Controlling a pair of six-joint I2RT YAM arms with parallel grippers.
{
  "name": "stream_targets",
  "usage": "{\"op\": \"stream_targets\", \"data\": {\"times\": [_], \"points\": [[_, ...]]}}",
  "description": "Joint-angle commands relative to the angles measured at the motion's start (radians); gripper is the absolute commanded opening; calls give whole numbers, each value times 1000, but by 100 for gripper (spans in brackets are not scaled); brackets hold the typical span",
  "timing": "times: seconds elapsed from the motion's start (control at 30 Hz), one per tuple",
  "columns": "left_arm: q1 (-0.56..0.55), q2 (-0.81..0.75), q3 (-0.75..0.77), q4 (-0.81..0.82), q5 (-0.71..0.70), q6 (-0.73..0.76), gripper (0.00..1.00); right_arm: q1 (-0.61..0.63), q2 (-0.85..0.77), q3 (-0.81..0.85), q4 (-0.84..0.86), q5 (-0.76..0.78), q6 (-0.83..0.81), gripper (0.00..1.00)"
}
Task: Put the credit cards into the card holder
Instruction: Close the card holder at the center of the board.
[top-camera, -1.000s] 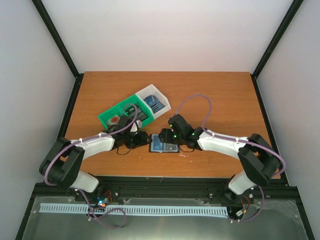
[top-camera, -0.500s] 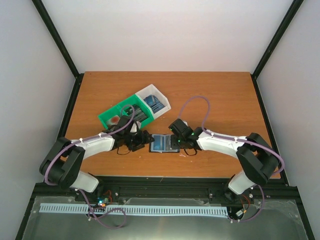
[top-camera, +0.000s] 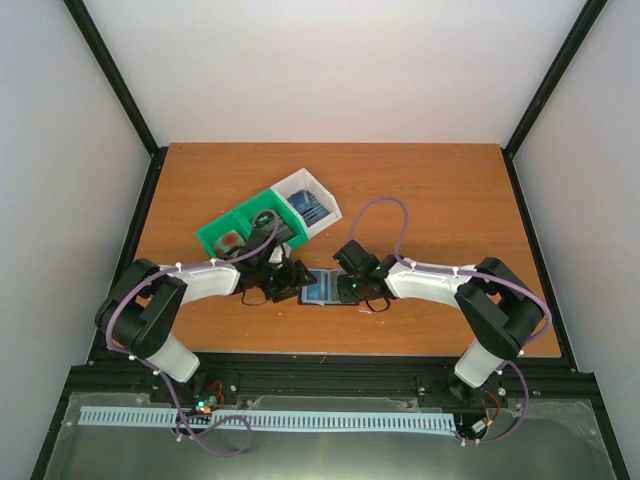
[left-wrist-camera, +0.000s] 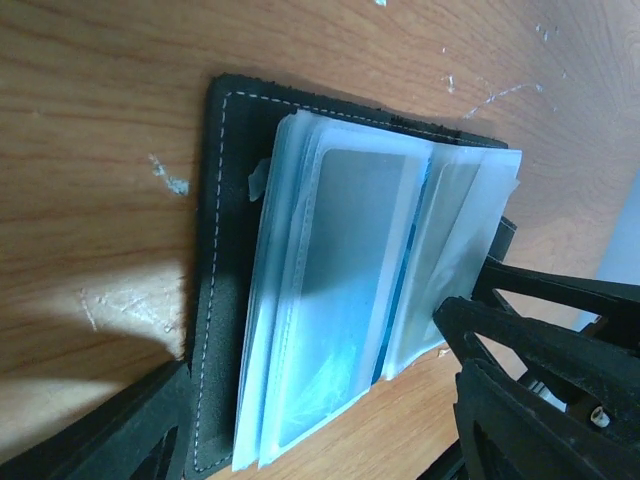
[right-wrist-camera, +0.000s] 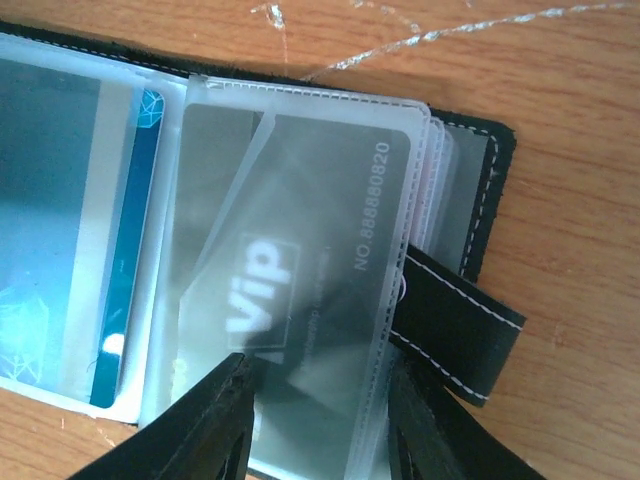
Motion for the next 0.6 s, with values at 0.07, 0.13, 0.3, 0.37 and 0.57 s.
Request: {"op": "stream_targets", "data": {"times": [0.07,0.13,0.3,0.37,0.57], "points": [[-16,55,-14,40,72,-52,73,-28,55,-50,103,-90,10,37],[-16,55,-34,107,127,-85,73,-39,58,-75,139,-128,16,37],[-15,35,-77,286,225,-167,72,-52,66,-105,197,-193,25,36],[-16,13,-81,318,219,-174,72,-53,66,-111,207,-202,28,36],[-15,-11,-98,420,211,-182,72,-55,68,-119,227,-213,33,36]]}}
